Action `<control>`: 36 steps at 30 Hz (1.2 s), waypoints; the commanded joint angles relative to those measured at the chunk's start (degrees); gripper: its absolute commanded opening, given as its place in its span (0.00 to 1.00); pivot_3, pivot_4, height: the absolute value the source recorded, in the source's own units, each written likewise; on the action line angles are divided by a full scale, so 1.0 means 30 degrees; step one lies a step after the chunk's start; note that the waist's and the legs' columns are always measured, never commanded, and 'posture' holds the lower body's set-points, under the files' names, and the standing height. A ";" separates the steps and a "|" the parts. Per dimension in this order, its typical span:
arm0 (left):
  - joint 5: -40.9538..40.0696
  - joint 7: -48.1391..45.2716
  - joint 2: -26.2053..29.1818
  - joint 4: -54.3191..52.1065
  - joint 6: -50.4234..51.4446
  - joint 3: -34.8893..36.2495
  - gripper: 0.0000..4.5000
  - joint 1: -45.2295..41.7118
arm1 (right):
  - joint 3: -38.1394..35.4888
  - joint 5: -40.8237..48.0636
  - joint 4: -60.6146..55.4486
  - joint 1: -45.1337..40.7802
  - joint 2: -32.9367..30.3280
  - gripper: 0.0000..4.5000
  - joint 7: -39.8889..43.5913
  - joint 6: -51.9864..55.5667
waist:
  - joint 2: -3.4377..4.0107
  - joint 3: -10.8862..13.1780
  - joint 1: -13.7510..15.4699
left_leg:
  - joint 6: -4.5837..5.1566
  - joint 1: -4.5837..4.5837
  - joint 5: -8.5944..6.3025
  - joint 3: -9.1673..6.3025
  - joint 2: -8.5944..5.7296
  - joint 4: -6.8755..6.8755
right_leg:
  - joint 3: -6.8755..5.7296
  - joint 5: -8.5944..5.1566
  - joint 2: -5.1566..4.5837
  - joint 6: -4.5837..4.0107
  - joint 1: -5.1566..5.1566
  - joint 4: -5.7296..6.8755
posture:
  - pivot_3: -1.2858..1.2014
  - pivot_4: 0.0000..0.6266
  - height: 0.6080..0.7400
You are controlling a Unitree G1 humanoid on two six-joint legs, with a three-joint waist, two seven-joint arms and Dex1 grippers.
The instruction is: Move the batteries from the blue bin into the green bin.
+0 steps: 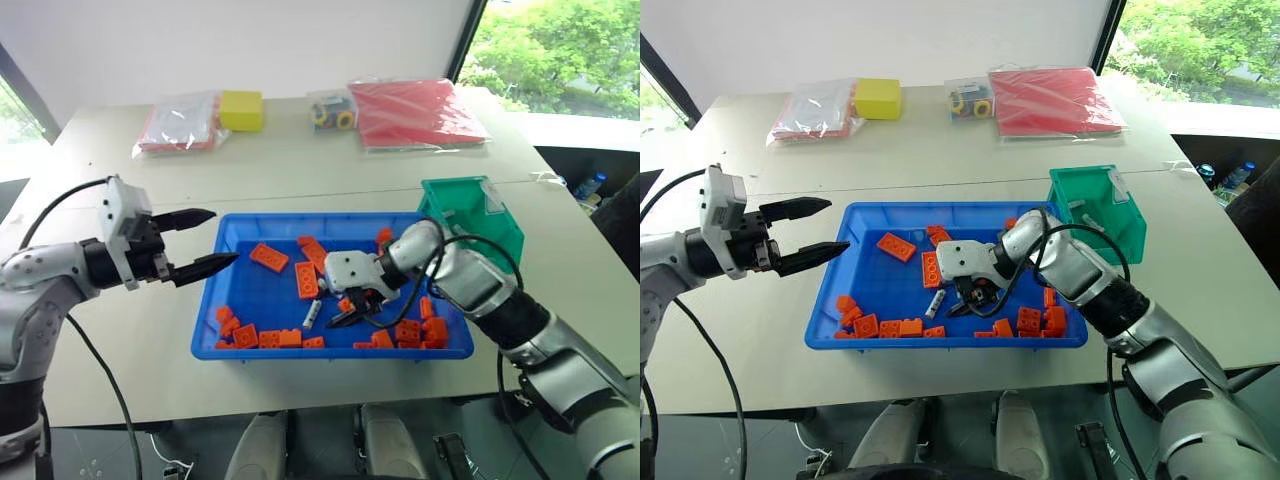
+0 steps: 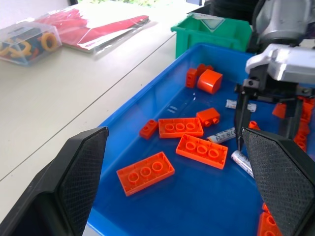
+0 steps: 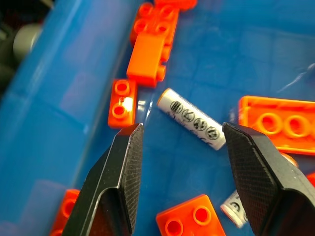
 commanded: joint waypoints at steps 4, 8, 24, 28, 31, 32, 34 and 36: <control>-0.0643 0.0112 0.0443 -0.1302 0.0179 0.1159 1.00 0.0530 | 0.0395 -0.1584 0.2826 -0.1072 0.1531 0.58 0.0831 -0.3014 | -0.0004 0.0000 0.0005 | -0.0002 0.0002 0.0001 0.0000 0.0000 0.0000 | 0.0002 0.0001 0.0005 -0.0001 0.0000 0.0001 | 0.52 0.24 0.96; -0.0712 0.0289 0.0415 -0.1473 0.0278 0.1250 1.00 0.0608 | 0.0393 -0.2257 0.3966 -0.1108 0.2147 0.58 0.1053 -0.3869 | -0.0004 0.0000 0.0009 | -0.0004 0.0004 0.0002 -0.0002 -0.0001 0.0000 | 0.0003 0.0001 0.0008 -0.0001 -0.0001 0.0004 | 0.52 0.24 0.96; -0.1350 0.0451 -0.0088 -0.1989 0.0371 0.0603 1.00 0.0877 | -0.8356 0.0552 -0.4884 0.3348 -0.0336 0.02 -0.3994 0.5390 | 0.0001 0.0004 0.0167 | -0.0008 0.0034 -0.0001 -0.0006 -0.0004 -0.0008 | 0.0010 -0.0001 -0.0040 -0.0005 0.0031 0.0001 | 0.52 0.24 0.96; -0.1489 0.0188 -0.0325 -0.1782 0.0369 0.0085 1.00 0.0705 | -1.3676 0.0694 -0.5240 0.4318 -0.1635 0.02 -0.7749 0.8516 | -0.0001 0.0003 0.0232 | -0.0007 0.0032 -0.0001 0.0001 -0.0014 -0.0007 | 0.0009 -0.0004 -0.0059 -0.0009 0.0041 -0.0012 | 0.52 0.24 0.96; -0.1725 -0.0133 -0.0435 -0.1802 0.0549 -0.0529 1.00 0.0378 | -1.5625 0.0414 -0.5152 0.5256 -0.2758 0.02 -0.9261 0.8850 | -0.0001 0.0003 0.0222 | -0.0006 0.0031 -0.0002 0.0005 -0.0013 -0.0016 | 0.0011 -0.0010 -0.0063 -0.0021 0.0040 -0.0017 | 0.52 0.24 0.96; -0.1776 -0.0246 -0.0465 -0.1796 0.0573 -0.0756 1.00 0.0233 | -1.6008 0.0460 -0.5079 0.5498 -0.2931 0.02 -0.9676 0.8962 | -0.0001 0.0004 0.0203 | -0.0005 0.0031 -0.0001 0.0005 -0.0012 -0.0024 | 0.0010 -0.0010 -0.0062 -0.0021 0.0040 -0.0018 | 0.52 0.24 0.96; -0.1672 -0.0452 -0.0583 -0.1570 0.0506 -0.1315 1.00 -0.0290 | -1.6345 0.0438 -0.4669 0.5830 -0.2887 0.02 -1.0668 0.8893 | -0.0001 0.0003 0.0090 | -0.0003 0.0032 0.0000 0.0008 -0.0007 -0.0029 | 0.0011 -0.0010 -0.0059 -0.0020 0.0040 -0.0018 | 0.52 0.24 0.96; -0.1573 -0.0572 -0.0702 -0.1257 0.0504 -0.1679 1.00 -0.0788 | -1.6268 0.0385 -0.4181 0.5929 -0.2740 0.02 -1.1440 0.8603 | 0.0002 0.0003 0.0006 | -0.0001 0.0041 0.0002 0.0031 0.0004 -0.0028 | 0.0024 -0.0009 -0.0052 -0.0019 0.0037 -0.0014 | 0.52 0.24 0.96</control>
